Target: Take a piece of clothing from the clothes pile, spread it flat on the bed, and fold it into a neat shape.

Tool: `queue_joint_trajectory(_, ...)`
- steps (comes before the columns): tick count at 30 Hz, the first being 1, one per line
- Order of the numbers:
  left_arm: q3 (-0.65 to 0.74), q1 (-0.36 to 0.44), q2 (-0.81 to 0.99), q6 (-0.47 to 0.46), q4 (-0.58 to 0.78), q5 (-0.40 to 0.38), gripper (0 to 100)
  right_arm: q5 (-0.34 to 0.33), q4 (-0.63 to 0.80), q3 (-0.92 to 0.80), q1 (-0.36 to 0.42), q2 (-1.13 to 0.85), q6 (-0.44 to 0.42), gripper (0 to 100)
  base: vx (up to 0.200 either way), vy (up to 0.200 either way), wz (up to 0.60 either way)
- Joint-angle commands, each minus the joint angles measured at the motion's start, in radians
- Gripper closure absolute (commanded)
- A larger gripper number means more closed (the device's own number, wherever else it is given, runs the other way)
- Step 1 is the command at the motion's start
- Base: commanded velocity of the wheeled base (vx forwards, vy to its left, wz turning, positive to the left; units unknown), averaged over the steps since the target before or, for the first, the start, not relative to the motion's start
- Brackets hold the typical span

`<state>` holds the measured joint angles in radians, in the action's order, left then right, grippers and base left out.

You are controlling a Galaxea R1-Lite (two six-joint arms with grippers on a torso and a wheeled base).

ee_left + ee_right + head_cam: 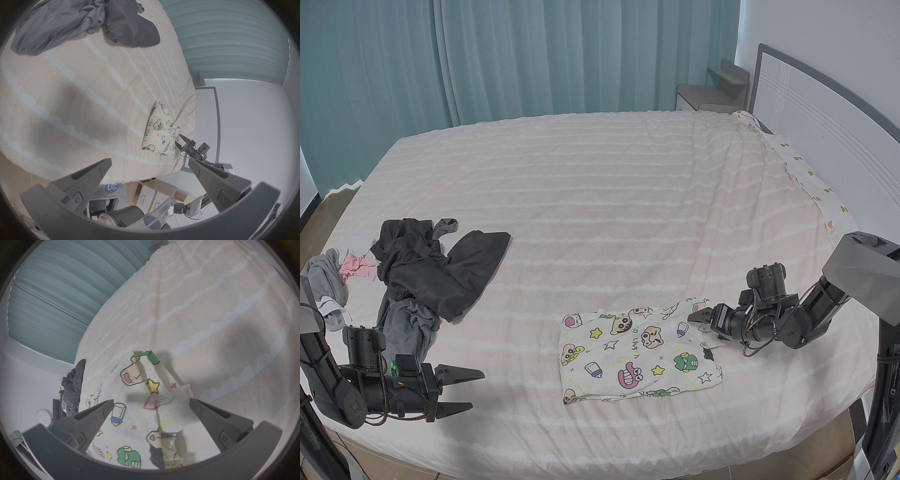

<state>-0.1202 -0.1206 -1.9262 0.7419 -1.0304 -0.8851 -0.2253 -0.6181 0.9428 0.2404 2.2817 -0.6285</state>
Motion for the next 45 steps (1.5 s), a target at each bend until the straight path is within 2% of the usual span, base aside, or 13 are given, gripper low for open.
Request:
queue_joint_trajectory(1, 0.001, -0.001, -0.002, 0.001, 0.0, 0.0, 0, -0.011, -0.014, -0.075, 0.003, -0.116, -0.005, 0, 0.0, 0.0, 0.0)
queue_joint_trajectory(4, -0.003, 0.006, -0.001, -0.001, 0.0, 0.006, 0, -0.014, -0.035, -0.133, 0.003, -0.176, 0.0, 0, 0.0, 0.0, 0.0)
queue_joint_trajectory(9, -0.001, 0.073, 0.059, 0.008, 0.0, 0.054, 0, -0.012, -0.127, -0.229, -0.006, -0.189, 0.003, 0, 0.0, 0.0, 0.0)
queue_joint_trajectory(11, -0.039, 0.148, 0.096, 0.016, 0.0, 0.173, 0, -0.012, -0.241, -0.32, -0.007, -0.176, 0.009, 0, 0.0, 0.0, 0.0)
queue_joint_trajectory(15, -0.208, 0.263, 0.033, 0.016, 0.01, 0.459, 0, -0.011, -0.379, -0.392, 0.0, -0.163, 0.018, 0, 0.0, 0.0, 0.0)
queue_joint_trajectory(17, -0.277, 0.319, -0.024, -0.012, 0.016, 0.528, 0, -0.011, -0.394, -0.407, 0.005, -0.162, 0.036, 0, 0.0, 0.0, 0.0)
queue_joint_trajectory(20, -0.369, 0.36, -0.08, -0.104, 0.079, 0.531, 0, -0.011, -0.399, -0.423, 0.007, -0.162, 0.073, 0, 0.0, 0.0, 0.0)
queue_joint_trajectory(22, -0.418, 0.38, -0.097, -0.125, 0.135, 0.532, 0, -0.009, -0.399, -0.426, 0.01, -0.163, 0.076, 0, 0.0, 0.0, 0.0)
queue_joint_trajectory(24, -0.542, 0.431, -0.117, -0.133, 0.3, 0.543, 0, -0.006, -0.399, -0.427, 0.013, -0.165, 0.079, 0, 0.0, 0.0, 0.0)
queue_joint_trajectory(27, -0.648, 0.483, -0.148, -0.141, 0.44, 0.554, 0, -0.008, -0.394, -0.418, 0.01, -0.154, 0.079, 0, 0.0, 0.0, 0.0)
queue_joint_trajectory(35, -0.774, 0.533, -0.301, -0.142, 0.455, 0.58, 0, -0.011, -0.396, -0.348, 0.025, -0.057, 0.085, 0, 0.0, 0.0, 0.0)
queue_joint_trajectory(45, -0.766, 0.547, -0.352, -0.144, 0.449, 0.581, 0, -0.022, -0.393, -0.277, 0.033, 0.022, 0.089, 0, 0.0, 0.0, 0.0)
